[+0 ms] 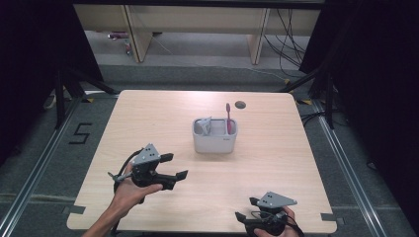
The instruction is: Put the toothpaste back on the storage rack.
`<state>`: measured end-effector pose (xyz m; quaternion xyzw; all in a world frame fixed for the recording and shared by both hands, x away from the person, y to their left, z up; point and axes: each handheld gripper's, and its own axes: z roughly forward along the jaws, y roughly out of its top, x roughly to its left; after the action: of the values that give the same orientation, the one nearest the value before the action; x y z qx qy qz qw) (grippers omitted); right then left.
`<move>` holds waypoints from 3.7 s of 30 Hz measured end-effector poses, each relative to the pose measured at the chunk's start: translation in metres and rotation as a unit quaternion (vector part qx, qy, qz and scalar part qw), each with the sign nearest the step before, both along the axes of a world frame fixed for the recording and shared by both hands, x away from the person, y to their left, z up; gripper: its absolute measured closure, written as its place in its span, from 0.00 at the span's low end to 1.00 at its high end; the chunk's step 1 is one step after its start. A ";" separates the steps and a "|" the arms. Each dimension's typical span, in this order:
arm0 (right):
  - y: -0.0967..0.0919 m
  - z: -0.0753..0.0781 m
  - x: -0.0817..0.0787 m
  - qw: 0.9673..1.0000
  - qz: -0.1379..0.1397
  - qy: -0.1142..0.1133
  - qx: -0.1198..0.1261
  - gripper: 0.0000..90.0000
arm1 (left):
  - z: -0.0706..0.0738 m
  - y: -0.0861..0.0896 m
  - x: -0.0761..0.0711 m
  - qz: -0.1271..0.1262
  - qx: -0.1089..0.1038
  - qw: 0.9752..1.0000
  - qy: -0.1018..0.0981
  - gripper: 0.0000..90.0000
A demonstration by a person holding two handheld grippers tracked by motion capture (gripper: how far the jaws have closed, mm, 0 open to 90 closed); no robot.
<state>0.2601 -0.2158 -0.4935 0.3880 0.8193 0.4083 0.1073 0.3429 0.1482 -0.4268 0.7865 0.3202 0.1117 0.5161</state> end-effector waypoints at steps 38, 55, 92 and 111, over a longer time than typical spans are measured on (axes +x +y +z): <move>0.001 0.001 -0.002 1.000 -0.001 0.001 0.017 0.31 | -0.041 0.025 -0.031 0.003 0.002 1.000 0.015 0.21; 0.003 0.002 -0.005 1.000 -0.003 0.001 0.012 0.31 | -0.057 0.040 -0.053 0.016 0.019 1.000 0.018 0.21; 0.005 0.001 -0.003 1.000 0.018 -0.002 0.003 0.31 | -0.073 0.051 -0.090 -0.014 0.079 0.997 0.007 0.20; 0.004 0.001 -0.002 1.000 0.021 -0.003 0.005 0.31 | -0.074 0.053 -0.088 -0.015 0.098 0.995 0.027 0.20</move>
<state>0.2578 -0.2115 -0.4922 0.3699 0.8249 0.4158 0.0990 0.2551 0.2013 -0.5011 0.8408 0.3097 0.1138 0.4291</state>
